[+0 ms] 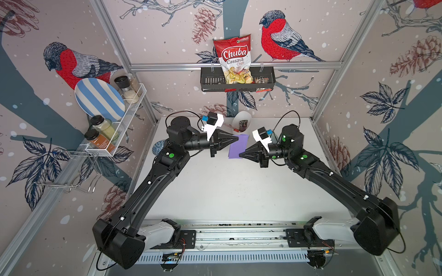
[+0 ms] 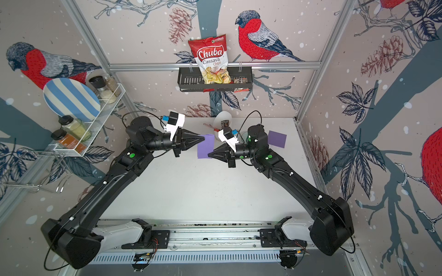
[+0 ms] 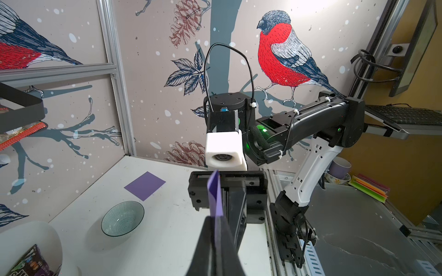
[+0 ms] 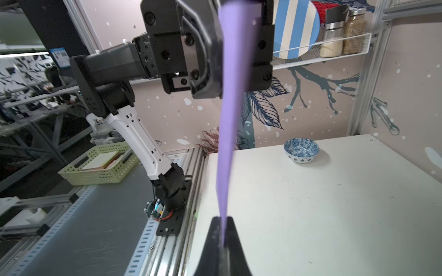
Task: Fold the square paper along the opposite sides
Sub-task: Smooth out the paper.
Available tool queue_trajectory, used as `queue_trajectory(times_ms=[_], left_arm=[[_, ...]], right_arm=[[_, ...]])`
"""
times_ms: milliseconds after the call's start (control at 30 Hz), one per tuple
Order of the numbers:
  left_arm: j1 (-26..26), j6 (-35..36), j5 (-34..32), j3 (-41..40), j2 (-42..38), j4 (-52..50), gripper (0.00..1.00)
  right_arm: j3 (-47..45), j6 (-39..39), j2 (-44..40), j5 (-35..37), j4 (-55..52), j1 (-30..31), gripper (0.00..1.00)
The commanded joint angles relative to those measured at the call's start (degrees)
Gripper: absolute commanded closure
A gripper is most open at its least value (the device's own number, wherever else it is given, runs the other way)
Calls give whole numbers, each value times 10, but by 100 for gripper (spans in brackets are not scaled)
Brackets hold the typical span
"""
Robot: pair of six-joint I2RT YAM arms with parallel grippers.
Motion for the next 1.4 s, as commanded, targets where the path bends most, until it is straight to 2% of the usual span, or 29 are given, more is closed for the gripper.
queue_trajectory(times_ms=[0,67,133,167,200,233,400,467,500,533,567,733,767,800,833,900,1067,1100,1133,1167,1200,1233,1367], left_arm=[[1,14,-4,6,-3,18,100],[2,16,-6,8,-3,15,100],[2,16,-7,8,-4,15,100],[1,17,-7,8,-4,14,100],[1,17,-7,8,-5,14,100],[1,17,-8,8,-5,15,100],[1,17,-9,8,-7,14,100],[1,18,-10,8,-6,13,100],[1,18,-10,8,-6,14,100],[1,18,-10,8,-6,13,100],[1,18,-11,8,-7,13,100],[1,19,-12,9,-7,12,100],[1,19,-12,9,-7,10,100],[1,20,-13,9,-6,10,100],[1,20,-13,8,-7,10,100],[1,21,-15,8,-7,10,100],[2,22,-20,10,-7,9,100],[2,23,-21,9,-6,7,100],[2,23,-22,9,-6,7,100],[2,23,-23,9,-6,8,100],[2,23,-23,11,-6,7,100],[2,23,-23,11,-6,8,100],[2,23,-24,10,-6,8,100]], right_arm=[[-5,-5,-4,-2,4,4,100],[-5,-5,-6,4,5,5,100],[-6,-6,-6,7,3,5,82],[-7,-6,-4,6,3,5,78],[-8,-5,-4,8,3,5,82],[-9,-4,-2,14,3,5,100],[-15,0,-5,19,10,4,100],[-16,-1,-5,21,8,4,81],[-16,-1,-5,22,7,5,80],[-16,0,-5,25,7,4,93],[-16,1,-5,28,7,3,100],[-27,7,-11,25,18,2,100],[-27,7,-12,28,19,2,98],[-27,5,-13,29,18,3,87],[-27,4,-13,29,15,2,85],[-27,6,-12,29,15,1,100],[-35,8,-17,26,22,0,100],[-35,10,-18,28,22,-1,98],[-35,9,-17,27,20,-1,89],[-35,8,-16,26,17,-1,86],[-35,7,-16,28,15,-1,88],[-36,6,-16,29,14,-1,100],[-42,1,-18,26,12,0,100]])
